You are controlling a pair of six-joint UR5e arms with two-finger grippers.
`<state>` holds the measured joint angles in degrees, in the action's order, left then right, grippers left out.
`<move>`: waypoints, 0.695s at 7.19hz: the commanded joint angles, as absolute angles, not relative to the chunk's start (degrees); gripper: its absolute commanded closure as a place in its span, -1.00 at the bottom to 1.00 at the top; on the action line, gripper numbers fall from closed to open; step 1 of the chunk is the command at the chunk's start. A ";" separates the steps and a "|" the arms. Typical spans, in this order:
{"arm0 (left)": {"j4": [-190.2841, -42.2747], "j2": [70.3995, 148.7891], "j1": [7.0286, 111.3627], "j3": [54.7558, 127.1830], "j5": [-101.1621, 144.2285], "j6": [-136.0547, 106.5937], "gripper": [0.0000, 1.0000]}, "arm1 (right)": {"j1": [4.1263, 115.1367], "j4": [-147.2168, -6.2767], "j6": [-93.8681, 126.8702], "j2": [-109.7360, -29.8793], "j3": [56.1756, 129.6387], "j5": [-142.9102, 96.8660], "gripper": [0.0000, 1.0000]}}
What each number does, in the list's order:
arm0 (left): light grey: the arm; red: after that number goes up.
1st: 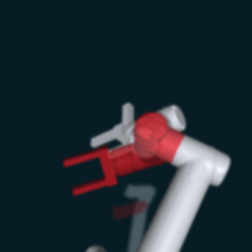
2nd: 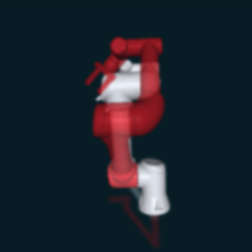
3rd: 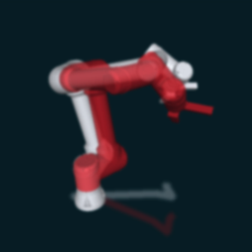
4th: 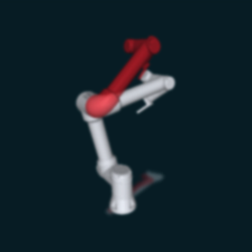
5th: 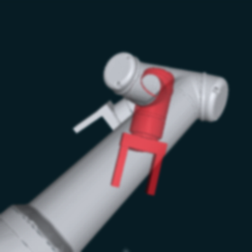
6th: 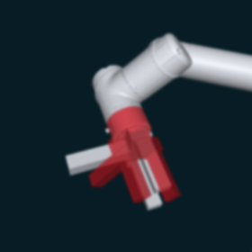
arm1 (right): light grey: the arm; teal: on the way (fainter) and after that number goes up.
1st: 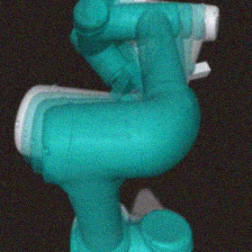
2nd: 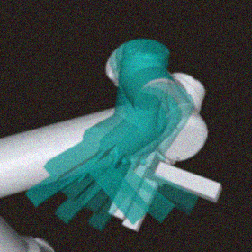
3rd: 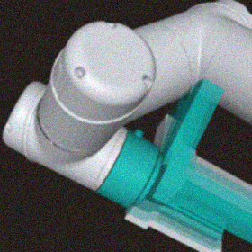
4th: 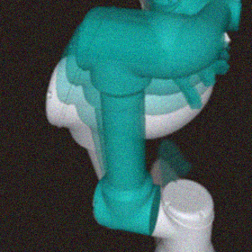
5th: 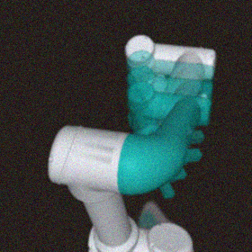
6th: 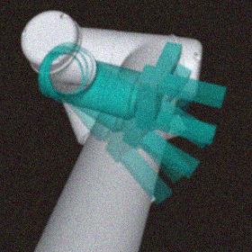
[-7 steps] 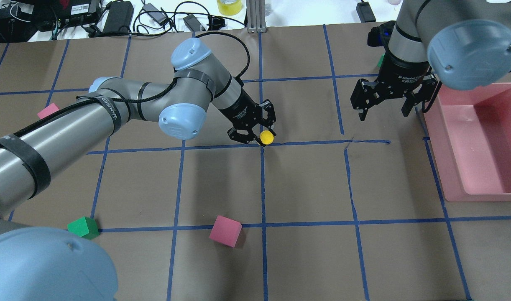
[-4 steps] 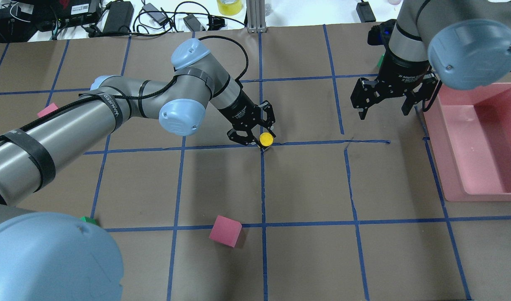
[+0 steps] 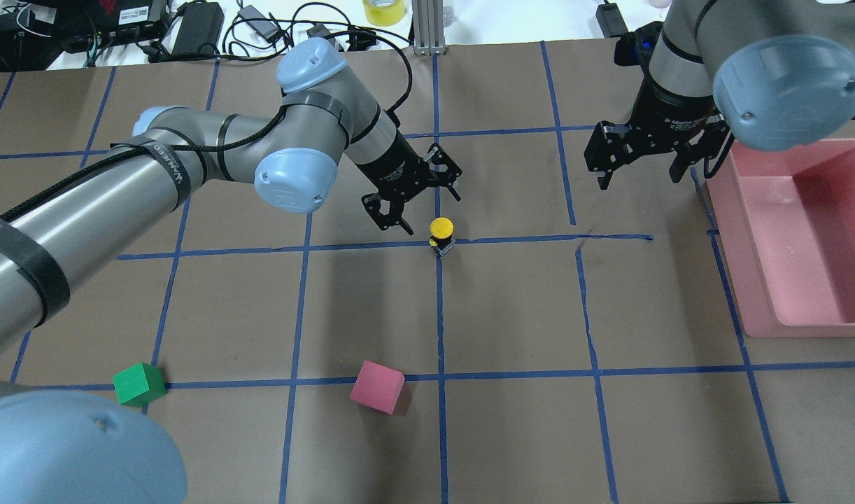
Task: Align button upright
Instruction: 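Open the left gripper and raise it away from the button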
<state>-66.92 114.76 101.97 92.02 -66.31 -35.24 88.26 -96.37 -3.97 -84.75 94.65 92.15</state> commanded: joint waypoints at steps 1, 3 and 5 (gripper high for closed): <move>-80.61 106.83 102.13 88.34 -76.41 -31.74 -1.00 | 88.59 -96.33 -3.52 -85.17 93.79 92.81 -1.00; -88.30 98.13 102.13 89.11 -82.33 -25.15 -1.00 | 88.51 -96.50 -3.52 -84.73 91.07 92.64 -1.00; -93.49 92.39 100.04 89.30 -92.59 -9.05 -1.00 | 88.24 -96.07 -3.52 -85.07 90.44 92.38 -1.00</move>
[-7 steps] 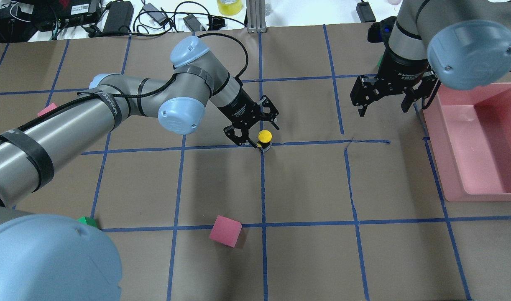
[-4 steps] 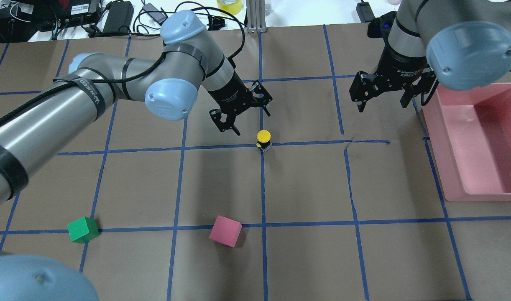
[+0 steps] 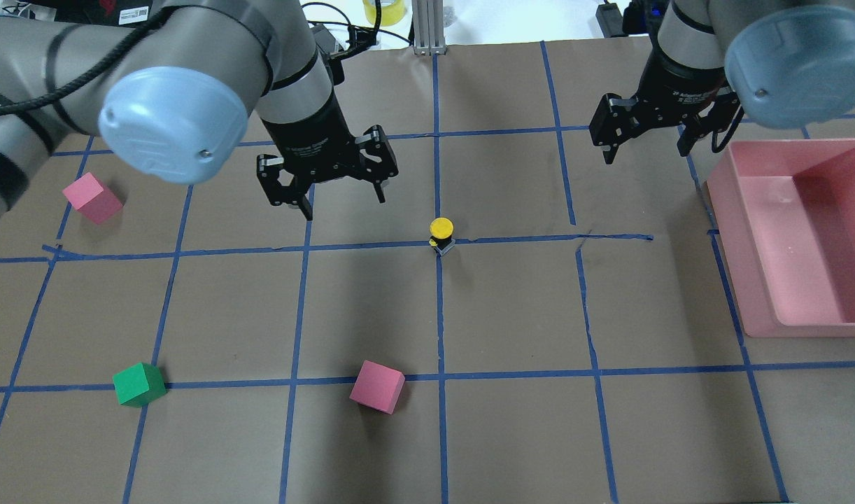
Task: Align button upright
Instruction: 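Open the left gripper and raise it away from the button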
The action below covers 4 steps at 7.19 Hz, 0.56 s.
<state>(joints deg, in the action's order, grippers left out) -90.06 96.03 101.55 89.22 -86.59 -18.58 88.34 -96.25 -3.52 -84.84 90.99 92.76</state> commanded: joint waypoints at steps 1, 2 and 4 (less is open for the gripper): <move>-91.43 91.50 95.15 89.12 -92.55 -5.31 -1.00 | 88.68 -95.98 -3.52 -85.34 90.09 92.29 -1.00; -89.75 90.97 91.53 88.95 -92.90 -2.05 -1.00 | 88.86 -94.85 -3.52 -86.65 88.78 92.29 -1.00; -87.64 88.61 92.19 89.30 -92.29 -3.51 -1.00 | 90.26 -90.55 -3.52 -87.02 85.09 91.23 -1.00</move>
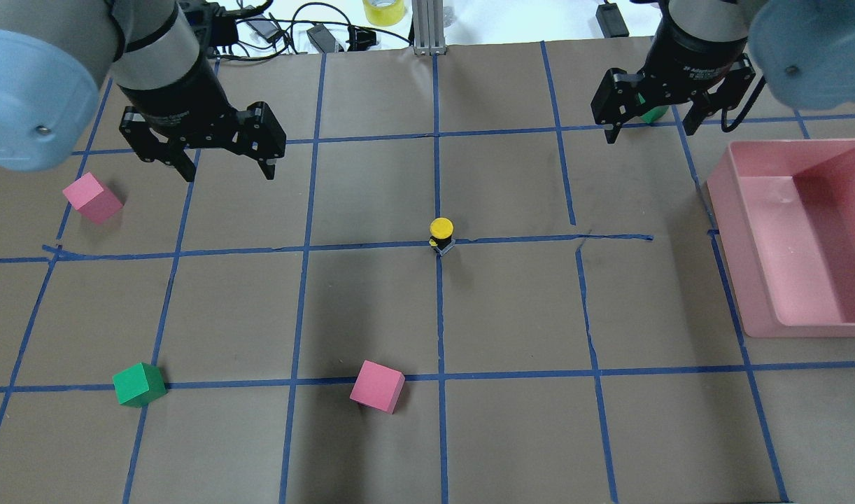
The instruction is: Align button upright
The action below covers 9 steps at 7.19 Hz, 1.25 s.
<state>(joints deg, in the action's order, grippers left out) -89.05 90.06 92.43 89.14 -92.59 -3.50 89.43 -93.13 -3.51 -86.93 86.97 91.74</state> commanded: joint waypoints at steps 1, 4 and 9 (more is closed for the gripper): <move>-87.63 87.55 92.20 89.38 -92.11 -3.78 -1.00 | 90.26 -90.44 -3.43 -87.10 85.17 91.84 -1.00; -82.37 86.22 92.20 90.95 -92.64 -1.68 -1.00 | 90.35 -90.79 -3.43 -87.36 85.17 91.93 -1.00; -82.26 85.08 92.11 91.93 -92.64 3.34 -1.00 | 90.35 -90.97 -3.43 -87.54 85.17 91.76 -1.00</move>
